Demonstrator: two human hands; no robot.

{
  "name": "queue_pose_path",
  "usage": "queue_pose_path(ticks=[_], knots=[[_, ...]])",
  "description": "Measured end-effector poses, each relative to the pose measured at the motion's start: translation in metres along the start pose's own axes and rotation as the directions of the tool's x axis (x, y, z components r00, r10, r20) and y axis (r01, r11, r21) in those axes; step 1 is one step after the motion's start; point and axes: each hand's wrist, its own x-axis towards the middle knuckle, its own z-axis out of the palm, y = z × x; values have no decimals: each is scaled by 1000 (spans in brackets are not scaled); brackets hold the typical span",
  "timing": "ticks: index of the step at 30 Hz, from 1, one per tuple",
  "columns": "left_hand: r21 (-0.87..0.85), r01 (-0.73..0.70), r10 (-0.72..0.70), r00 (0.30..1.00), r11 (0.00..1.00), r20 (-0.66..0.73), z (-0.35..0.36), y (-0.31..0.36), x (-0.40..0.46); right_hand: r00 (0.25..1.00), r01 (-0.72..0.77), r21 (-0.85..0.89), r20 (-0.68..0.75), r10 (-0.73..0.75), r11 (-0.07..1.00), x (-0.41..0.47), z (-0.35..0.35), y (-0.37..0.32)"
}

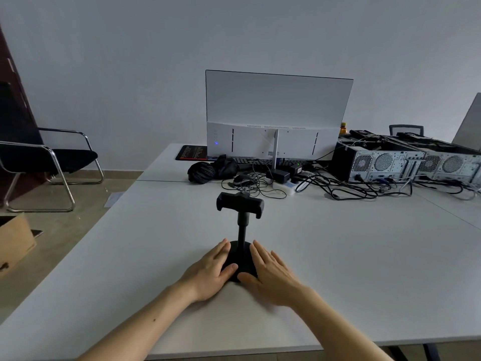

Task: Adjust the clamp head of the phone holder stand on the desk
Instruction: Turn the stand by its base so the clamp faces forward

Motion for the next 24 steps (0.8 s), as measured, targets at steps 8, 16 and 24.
queue_pose_path(ticks=[8, 16, 24], knots=[[73, 42, -35, 995, 996, -92, 9, 16, -12, 990, 120, -4, 79, -120, 993, 6, -9, 23], [93, 63, -51, 991, 994, -125, 11, 16, -14, 987, 140, 21, 76, -141, 990, 10, -7, 29], [97, 68, -56, 992, 993, -116, 11, 16, -14, 986, 147, 25, 72, -148, 989, 10, -5, 31]])
